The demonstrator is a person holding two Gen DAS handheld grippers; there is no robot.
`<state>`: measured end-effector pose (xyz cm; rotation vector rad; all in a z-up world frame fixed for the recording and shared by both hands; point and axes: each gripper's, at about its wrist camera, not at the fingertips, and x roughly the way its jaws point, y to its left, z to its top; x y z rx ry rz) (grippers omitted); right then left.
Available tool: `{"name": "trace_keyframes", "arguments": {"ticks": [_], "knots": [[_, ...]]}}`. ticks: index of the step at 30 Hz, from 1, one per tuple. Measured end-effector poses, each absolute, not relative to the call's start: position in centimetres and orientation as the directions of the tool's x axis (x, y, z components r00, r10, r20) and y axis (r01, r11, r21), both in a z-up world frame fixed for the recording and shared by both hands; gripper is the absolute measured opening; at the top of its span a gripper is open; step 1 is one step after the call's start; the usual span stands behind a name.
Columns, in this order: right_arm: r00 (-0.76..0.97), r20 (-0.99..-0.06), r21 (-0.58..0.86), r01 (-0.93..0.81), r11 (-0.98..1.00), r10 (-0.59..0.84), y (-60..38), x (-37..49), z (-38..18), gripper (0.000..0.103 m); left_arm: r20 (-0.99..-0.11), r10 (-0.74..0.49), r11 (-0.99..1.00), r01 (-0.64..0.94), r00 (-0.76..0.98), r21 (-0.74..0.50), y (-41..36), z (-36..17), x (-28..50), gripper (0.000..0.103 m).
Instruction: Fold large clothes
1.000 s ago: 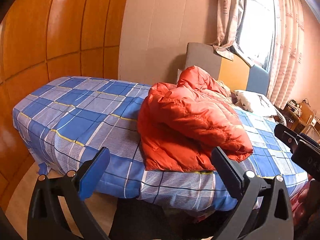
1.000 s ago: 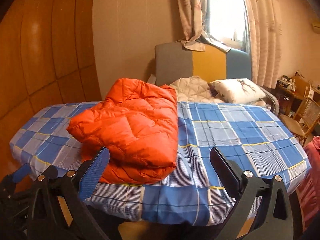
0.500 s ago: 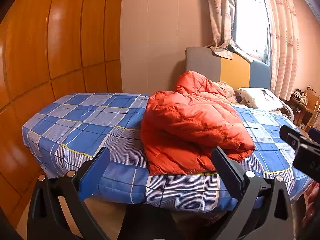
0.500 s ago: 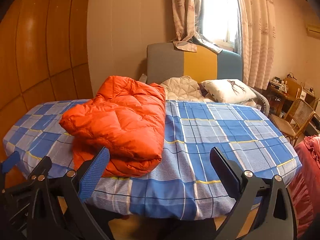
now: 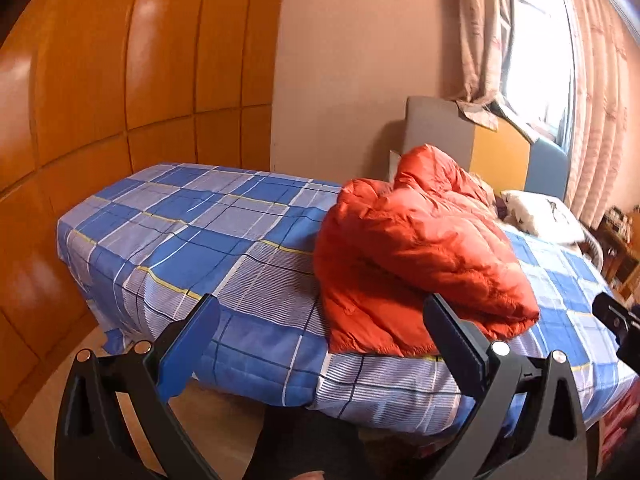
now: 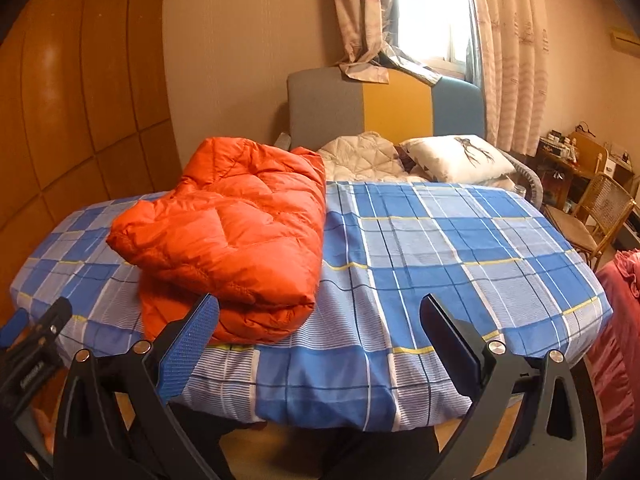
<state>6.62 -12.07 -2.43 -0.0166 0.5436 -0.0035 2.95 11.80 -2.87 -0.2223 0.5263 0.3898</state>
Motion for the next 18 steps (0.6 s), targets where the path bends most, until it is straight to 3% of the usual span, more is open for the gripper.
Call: {"name": "trace_keyframes", "arguments": {"ticks": [18], "knots": [[0.852,-0.523,-0.076,-0.021,0.997,-0.022,-11.2,6.6,-3.2,0.100,-0.523,0.322,0.908,-0.413,0.789,-0.064,11.5,-3.2,3.3,0.101]]}}
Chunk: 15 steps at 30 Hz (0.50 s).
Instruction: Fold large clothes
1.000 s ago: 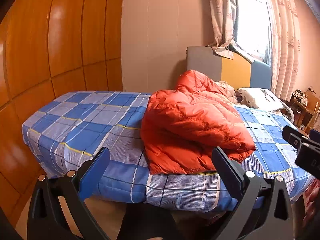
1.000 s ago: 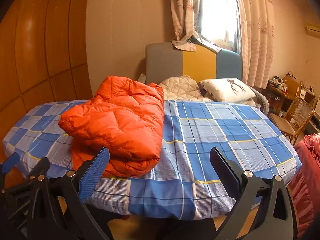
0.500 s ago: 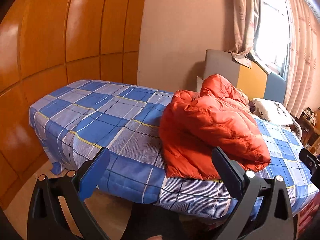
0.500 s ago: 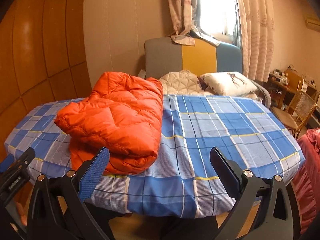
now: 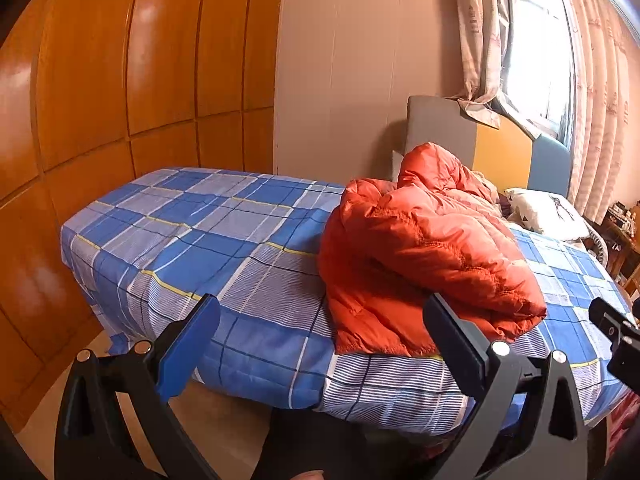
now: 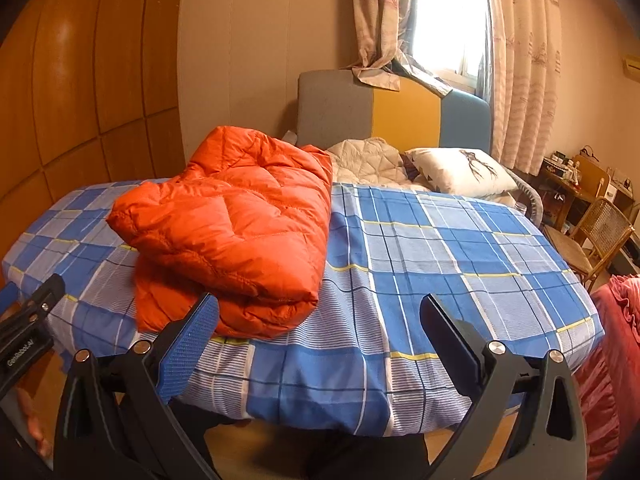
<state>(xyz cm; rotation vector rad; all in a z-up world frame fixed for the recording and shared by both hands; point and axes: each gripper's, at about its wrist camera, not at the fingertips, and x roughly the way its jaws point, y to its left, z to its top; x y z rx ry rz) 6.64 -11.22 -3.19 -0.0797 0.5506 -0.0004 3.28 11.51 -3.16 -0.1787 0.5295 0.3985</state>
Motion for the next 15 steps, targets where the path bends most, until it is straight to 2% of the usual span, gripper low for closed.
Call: {"name": "trace_keyframes", "arguments": {"ticks": [4,15], "knots": [[0.867,-0.499,-0.048,-0.016,0.999,-0.010,-11.6,6.2,-2.7,0.100,-0.524,0.301,0.919,-0.389,0.797,-0.064,11.2,-3.0,3.4,0.101],[0.860,-0.510,-0.048,-0.018,0.999,-0.009,-11.9,6.0,-2.6,0.100,-0.504,0.271,0.948,-0.317,0.820,-0.007,8.5,-2.5,3.1,0.101]]}}
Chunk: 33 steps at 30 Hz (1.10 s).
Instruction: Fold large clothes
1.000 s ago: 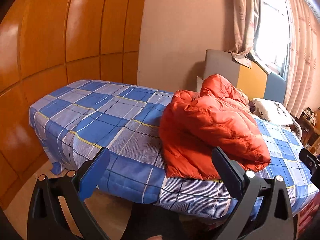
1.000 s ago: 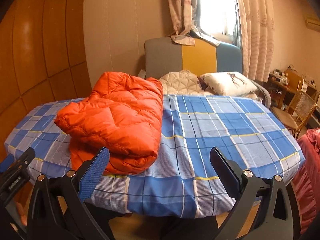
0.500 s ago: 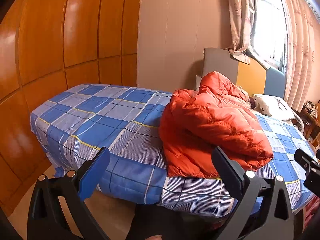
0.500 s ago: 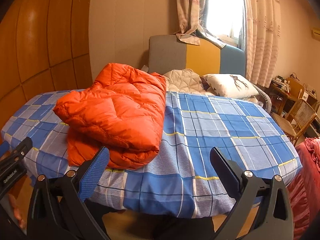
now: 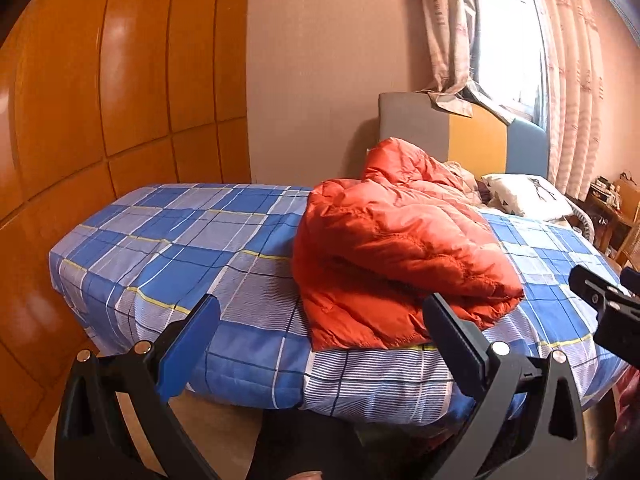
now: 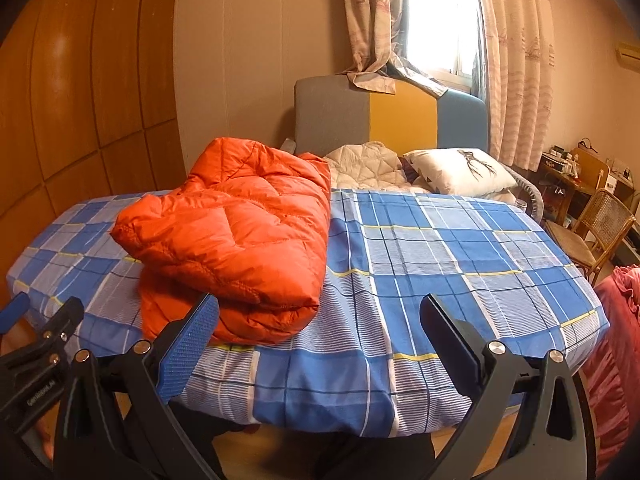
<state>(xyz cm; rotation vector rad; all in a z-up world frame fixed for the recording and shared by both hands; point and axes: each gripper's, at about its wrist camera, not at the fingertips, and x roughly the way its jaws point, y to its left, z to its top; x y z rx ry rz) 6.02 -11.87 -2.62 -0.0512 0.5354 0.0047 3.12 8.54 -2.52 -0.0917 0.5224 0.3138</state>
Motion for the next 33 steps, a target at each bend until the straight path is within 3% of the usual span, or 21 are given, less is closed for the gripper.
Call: {"name": "trace_keyframes", "arguments": {"ticks": [33], "knots": [[0.853,-0.521,-0.038,-0.030,0.999,0.006,-12.1,5.4,-3.4,0.100,-0.490,0.262,0.958,-0.284,0.832,0.031,7.2,-2.0,2.9,0.101]]}}
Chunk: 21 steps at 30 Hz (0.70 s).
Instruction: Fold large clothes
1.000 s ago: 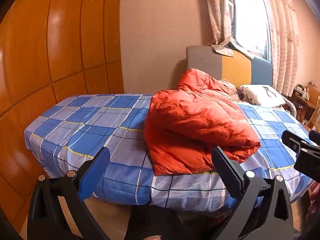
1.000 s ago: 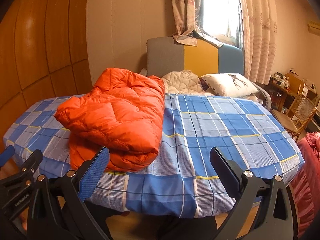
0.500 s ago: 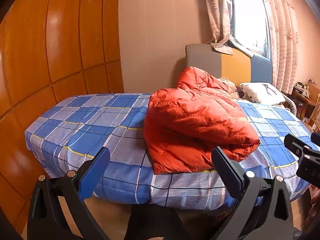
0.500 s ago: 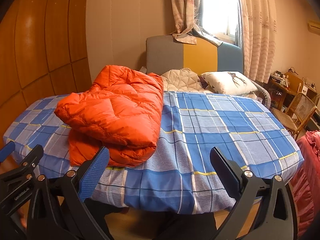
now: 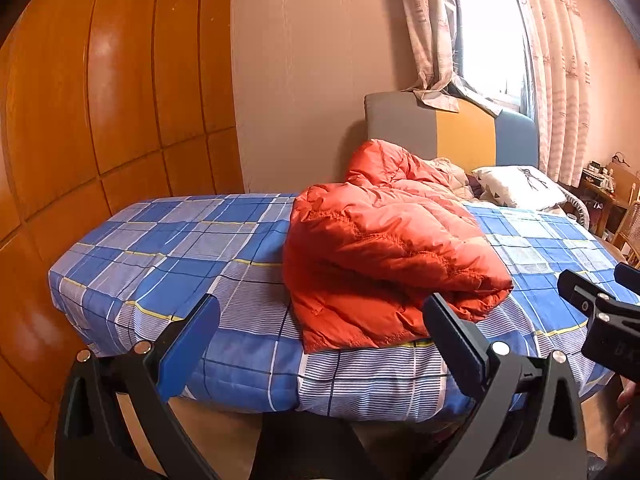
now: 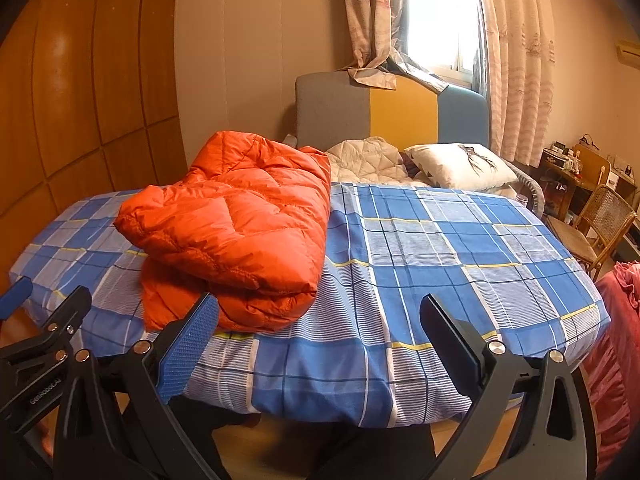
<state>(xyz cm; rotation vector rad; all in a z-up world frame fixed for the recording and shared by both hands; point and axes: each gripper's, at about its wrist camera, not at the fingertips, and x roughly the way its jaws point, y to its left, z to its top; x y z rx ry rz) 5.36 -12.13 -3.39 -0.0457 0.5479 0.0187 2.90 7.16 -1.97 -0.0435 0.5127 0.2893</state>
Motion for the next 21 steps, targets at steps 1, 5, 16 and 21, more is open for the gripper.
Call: {"name": "trace_keyframes", "arguments": {"ticks": [1,5,16,21], "knots": [[0.854,-0.521,-0.037,-0.030,0.999,0.006,-12.2,5.3,-3.4,0.100,-0.489,0.261,0.959,-0.283,0.832,0.030,7.2,-2.0,2.8,0.101],[0.851,-0.524,-0.039,-0.033,0.999,0.008,-12.1,5.3,-3.5,0.100,-0.489,0.260,0.959,-0.283,0.833,0.028,7.2,-2.0,2.8,0.101],[0.833,-0.553,-0.016,-0.024,1.000,0.011,-12.5,6.0,-4.1,0.100,-0.520,0.251,0.955,-0.297,0.816,-0.005,8.3,-2.6,3.2,0.101],[0.833,-0.553,-0.023,-0.031,0.999,0.013,-12.4,5.9,-4.3,0.100,-0.528,0.257,0.953,-0.304,0.810,-0.004,8.4,-2.8,3.3,0.101]]}}
